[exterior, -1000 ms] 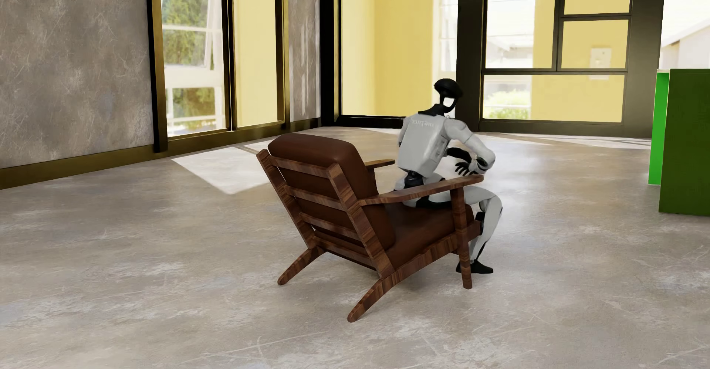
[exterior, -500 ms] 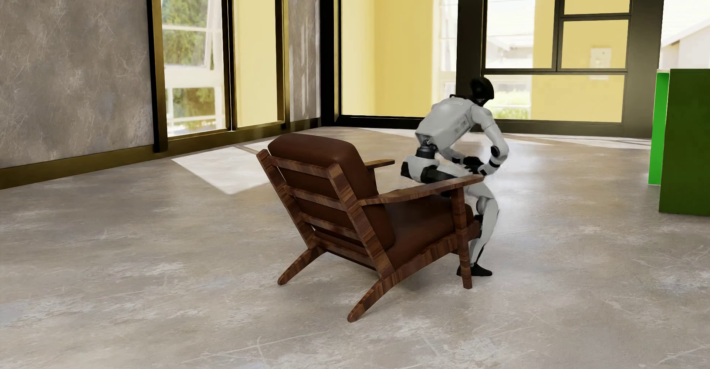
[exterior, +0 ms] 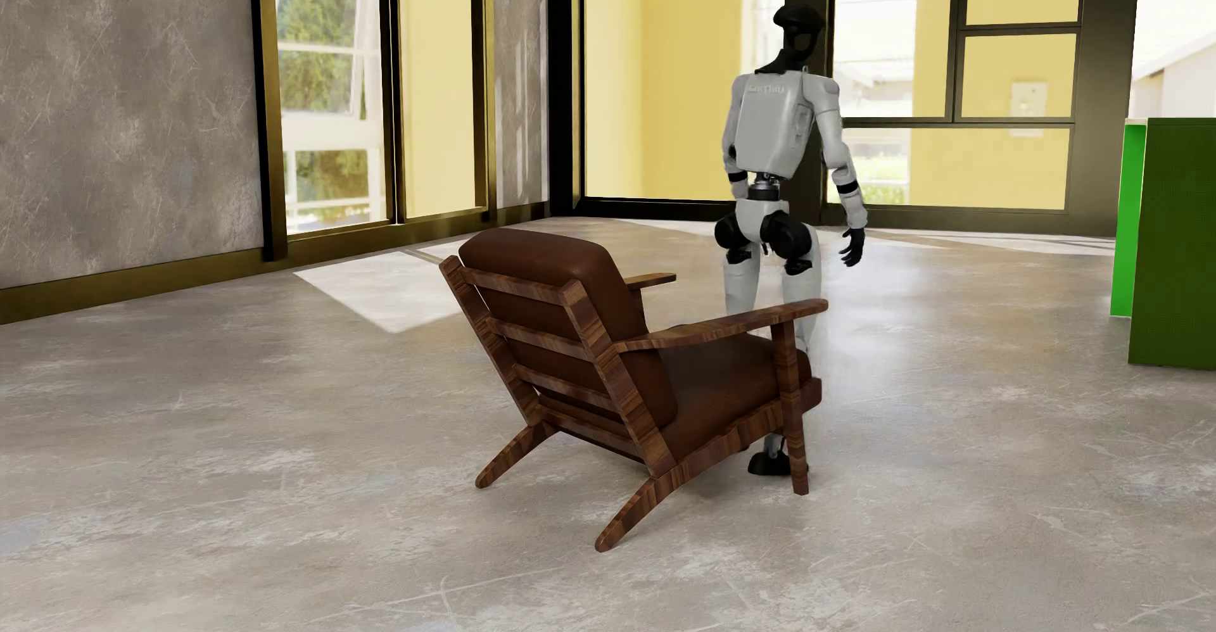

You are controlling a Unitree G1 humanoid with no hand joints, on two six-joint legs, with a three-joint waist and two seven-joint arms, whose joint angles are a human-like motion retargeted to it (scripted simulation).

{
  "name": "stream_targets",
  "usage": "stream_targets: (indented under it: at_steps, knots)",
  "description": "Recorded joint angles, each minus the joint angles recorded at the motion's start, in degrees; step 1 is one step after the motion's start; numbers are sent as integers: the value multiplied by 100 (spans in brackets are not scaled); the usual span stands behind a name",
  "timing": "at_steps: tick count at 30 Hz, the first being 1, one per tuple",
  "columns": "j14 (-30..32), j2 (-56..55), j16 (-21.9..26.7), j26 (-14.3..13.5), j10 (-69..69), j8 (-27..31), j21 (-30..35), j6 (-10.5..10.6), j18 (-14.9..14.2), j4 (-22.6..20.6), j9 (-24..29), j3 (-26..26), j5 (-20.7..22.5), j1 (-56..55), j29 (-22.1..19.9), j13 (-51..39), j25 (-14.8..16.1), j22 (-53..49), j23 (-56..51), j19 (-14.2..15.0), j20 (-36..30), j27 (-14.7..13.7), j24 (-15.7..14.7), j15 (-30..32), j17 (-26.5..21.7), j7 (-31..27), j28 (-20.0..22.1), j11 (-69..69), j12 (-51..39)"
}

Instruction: Get off of the chair

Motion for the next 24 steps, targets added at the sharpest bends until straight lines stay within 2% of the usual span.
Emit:
stream_targets:
  at_steps: [2,3,5,7,10,13,16,19,24]
  knots:
    - [-79,545,55,-18,-373,-233,-522,40,-92,-3,-264,-45,-29,643,-100,449,110,119,223,97,454,-19,-178,-176,-74,135,34,-178,476]
    - [-128,721,46,14,-507,-274,-714,56,-117,-5,-391,-59,-45,906,-328,606,199,283,458,116,639,57,-266,-274,-58,179,107,-169,619]
    - [-258,990,-46,109,-503,-300,-946,85,-133,-9,-671,-94,-45,1179,-762,803,436,622,1066,77,851,366,-342,-401,45,218,268,-159,853]
    - [-313,1177,-113,173,-504,-351,-1089,88,-161,5,-817,-112,-45,1352,-903,850,512,868,1512,85,937,536,-359,-457,119,260,304,-168,929]
    - [-383,1316,-170,142,-487,-344,-1074,109,-172,31,-919,-128,-22,1491,-677,961,324,811,1489,73,978,431,-333,-502,48,296,189,-181,1010]
    - [-396,1273,-263,133,-486,-251,-982,160,-184,80,-978,-171,14,1488,-512,958,298,610,1220,57,943,362,-387,-481,53,337,158,-194,1001]
    - [-372,1191,-319,114,-492,-108,-805,185,-145,139,-939,-228,99,1491,-502,812,339,464,995,16,865,320,-455,-401,201,418,182,-212,947]
    - [-332,1007,-270,89,-475,89,-613,116,-114,235,-987,-293,221,1460,-512,781,373,385,690,-37,815,313,-476,-317,367,504,188,-167,979]
    - [-540,520,-143,83,378,465,-563,80,-96,486,-905,-317,396,1037,-505,660,300,406,584,-5,736,301,-508,-290,449,654,182,179,1023]
